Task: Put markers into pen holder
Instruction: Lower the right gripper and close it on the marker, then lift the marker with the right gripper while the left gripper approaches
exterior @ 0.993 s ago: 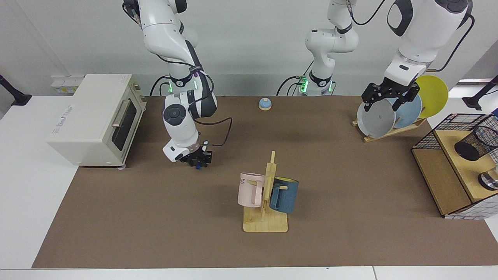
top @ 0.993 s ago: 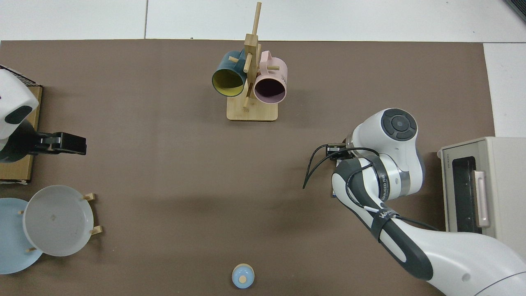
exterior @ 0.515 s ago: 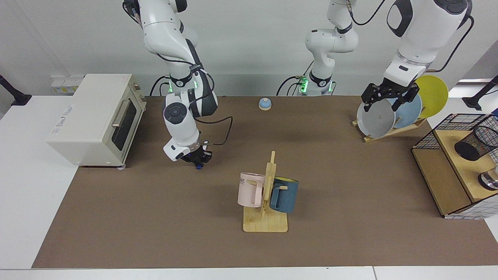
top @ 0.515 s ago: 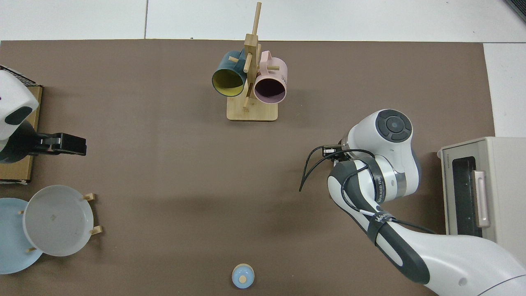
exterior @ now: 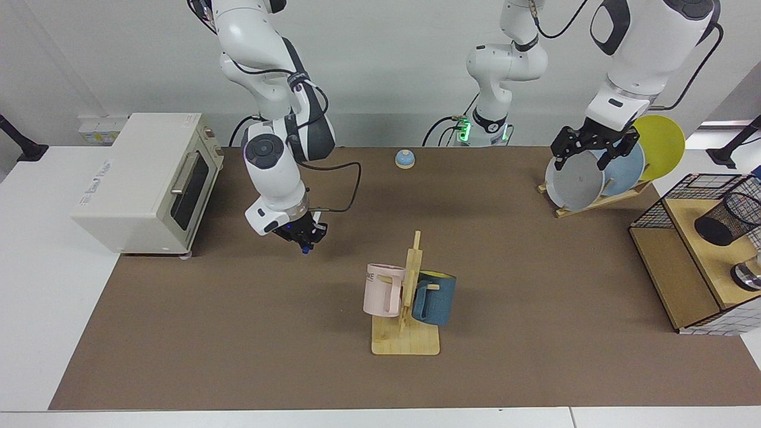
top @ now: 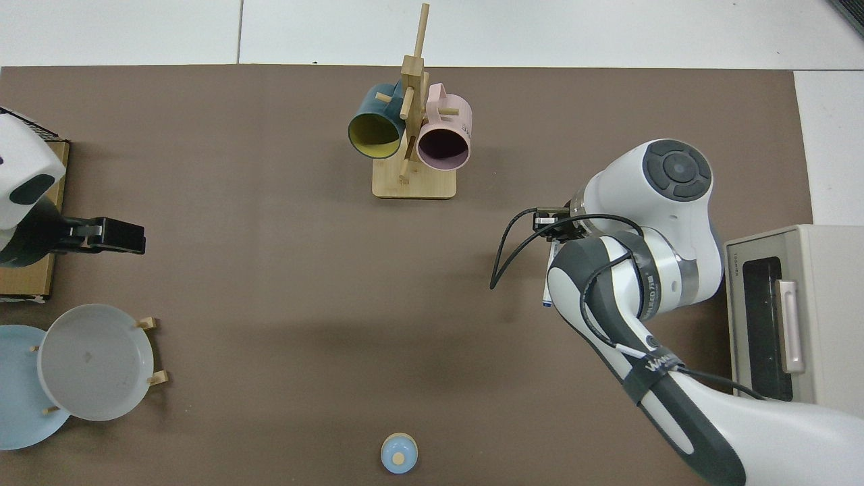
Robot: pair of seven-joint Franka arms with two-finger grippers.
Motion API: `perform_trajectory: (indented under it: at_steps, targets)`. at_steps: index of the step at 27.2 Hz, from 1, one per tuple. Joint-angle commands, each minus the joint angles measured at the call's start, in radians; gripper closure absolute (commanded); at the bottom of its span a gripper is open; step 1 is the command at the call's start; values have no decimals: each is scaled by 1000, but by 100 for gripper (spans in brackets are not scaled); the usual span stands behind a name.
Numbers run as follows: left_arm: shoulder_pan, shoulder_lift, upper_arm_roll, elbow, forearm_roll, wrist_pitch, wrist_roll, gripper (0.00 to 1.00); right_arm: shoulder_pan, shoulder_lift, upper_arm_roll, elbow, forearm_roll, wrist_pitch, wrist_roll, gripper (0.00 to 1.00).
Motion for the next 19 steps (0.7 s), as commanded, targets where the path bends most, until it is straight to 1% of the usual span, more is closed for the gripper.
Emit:
perform_trajectory:
  at_steps: [1, 5, 9, 12, 16, 19]
  targets:
    - [-25, -13, 4, -15, -24, 20, 31, 0, 23, -29, 0, 64, 38, -83, 59, 100]
    - [-27, -13, -19, -14, -25, 18, 126, 0, 26, -59, 2, 86, 39, -127, 82, 100]
    - [-36, -13, -28, -15, -25, 18, 254, 0, 41, -65, 2, 138, 39, -195, 131, 100]
    - [-45, -15, -30, -15, -25, 18, 372, 0, 57, -65, 3, 168, 35, -242, 212, 100]
    - [-60, -23, -38, -23, -25, 3, 488, 0, 90, -64, 3, 242, 52, -283, 369, 100]
    - [-67, -24, -38, -24, -25, -5, 604, 0, 120, -65, 2, 262, 69, -323, 453, 100]
